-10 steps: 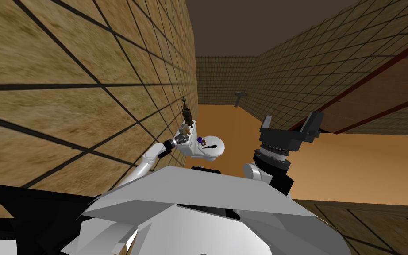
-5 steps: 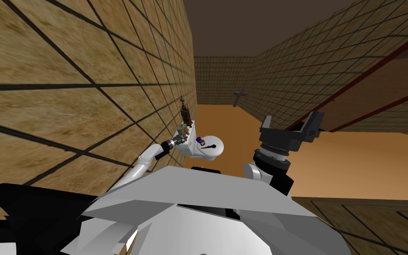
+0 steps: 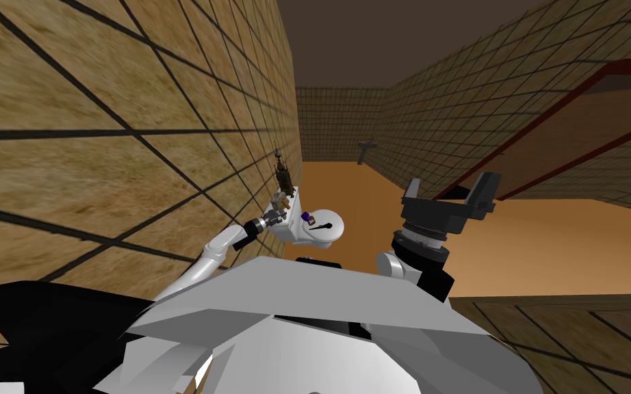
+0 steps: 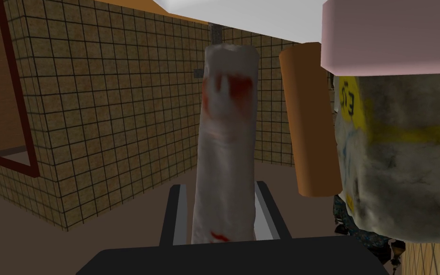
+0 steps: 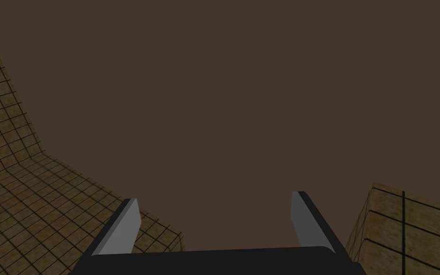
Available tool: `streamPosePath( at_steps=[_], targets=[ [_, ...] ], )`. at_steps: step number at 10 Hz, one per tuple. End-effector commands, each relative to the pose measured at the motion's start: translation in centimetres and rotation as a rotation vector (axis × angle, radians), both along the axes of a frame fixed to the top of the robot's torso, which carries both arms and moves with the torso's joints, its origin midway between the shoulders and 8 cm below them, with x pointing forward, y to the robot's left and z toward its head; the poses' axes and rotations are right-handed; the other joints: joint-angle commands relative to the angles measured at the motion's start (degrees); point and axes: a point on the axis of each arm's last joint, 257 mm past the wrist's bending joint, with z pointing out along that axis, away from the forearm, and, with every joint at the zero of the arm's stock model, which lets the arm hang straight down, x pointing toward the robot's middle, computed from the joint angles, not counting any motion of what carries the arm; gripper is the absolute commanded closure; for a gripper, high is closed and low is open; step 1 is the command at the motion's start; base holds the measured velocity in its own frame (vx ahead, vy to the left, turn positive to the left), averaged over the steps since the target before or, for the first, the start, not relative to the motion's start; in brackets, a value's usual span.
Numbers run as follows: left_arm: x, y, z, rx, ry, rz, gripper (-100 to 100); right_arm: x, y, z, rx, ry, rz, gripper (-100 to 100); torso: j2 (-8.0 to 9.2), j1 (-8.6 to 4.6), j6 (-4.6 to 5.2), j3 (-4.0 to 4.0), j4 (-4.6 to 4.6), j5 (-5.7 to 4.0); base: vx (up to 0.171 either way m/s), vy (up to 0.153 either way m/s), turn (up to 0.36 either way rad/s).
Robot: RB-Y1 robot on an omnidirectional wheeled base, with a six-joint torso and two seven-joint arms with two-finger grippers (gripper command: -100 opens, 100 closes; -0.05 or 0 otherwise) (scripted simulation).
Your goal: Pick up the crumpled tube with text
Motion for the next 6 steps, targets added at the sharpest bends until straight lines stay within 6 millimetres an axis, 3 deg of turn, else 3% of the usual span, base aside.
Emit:
streamPosePath(
  at_steps=[1, 6],
  targets=[
    [-0.3, 0.6, 0.1, 0.012, -0.009, 0.006, 100, 0.0, 0.0, 0.0, 0.0, 0.0, 0.0, 0, 0.0, 0.0, 0.0, 0.0, 0.0, 0.0, 0.003, -0.016, -0.061],
    [-1.0, 1.9, 0.4, -0.012, -0.008, 0.03, 100, 0.0, 0.0, 0.0, 0.0, 0.0, 0.0, 0, 0.0, -0.02, -0.02, 0.01, 0.02, -0.02, 0.002, -0.011, -0.036]
  ],
)
